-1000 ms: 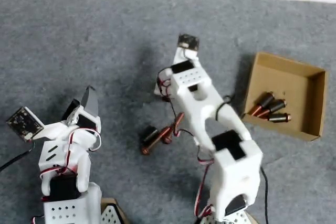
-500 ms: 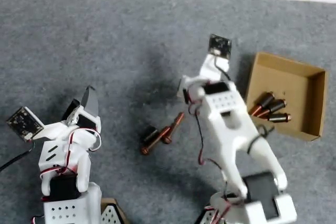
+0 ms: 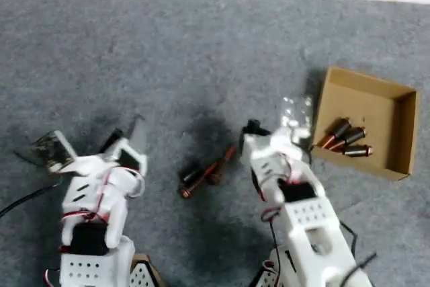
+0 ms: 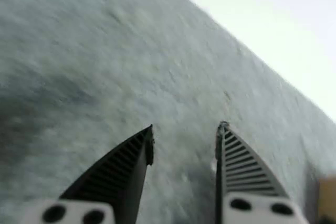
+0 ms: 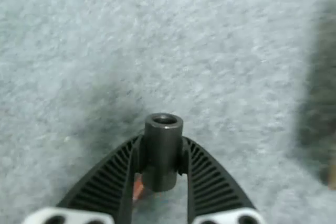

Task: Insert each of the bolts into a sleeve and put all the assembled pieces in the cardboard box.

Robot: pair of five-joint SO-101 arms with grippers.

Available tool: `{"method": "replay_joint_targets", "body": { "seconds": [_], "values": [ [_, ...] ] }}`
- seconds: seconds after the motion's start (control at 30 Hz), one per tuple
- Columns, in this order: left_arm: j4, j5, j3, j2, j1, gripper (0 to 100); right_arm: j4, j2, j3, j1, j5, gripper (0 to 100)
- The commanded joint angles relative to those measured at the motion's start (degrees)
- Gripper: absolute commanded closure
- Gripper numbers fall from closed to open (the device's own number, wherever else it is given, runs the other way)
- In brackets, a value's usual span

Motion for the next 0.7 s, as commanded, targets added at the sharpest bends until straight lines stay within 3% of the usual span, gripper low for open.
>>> {"method": "replay_joint_targets", "body": {
  "seconds": [0.0, 0.17, 0.37, 0.67],
  "values": [
    [-0.53, -5.1, 0.92, -0.66, 8.48, 81, 2.95, -13.41, 3.47, 4.79, 2.55, 99.5],
    [-0.35, -12.57, -1.01, -0.22, 14.11, 81, 11.12, -31.78, 10.86, 9.19, 2.9, 99.5],
    [4.4, -17.93, -6.37, 5.32, 24.75, 81, 29.23, -51.82, 14.37, 10.68, 2.99, 99.5],
    [4.13, -23.03, -18.68, 39.87, 29.41, 81, 30.11, -49.54, 14.2, 10.86, 5.27, 99.5]
  ]
}}
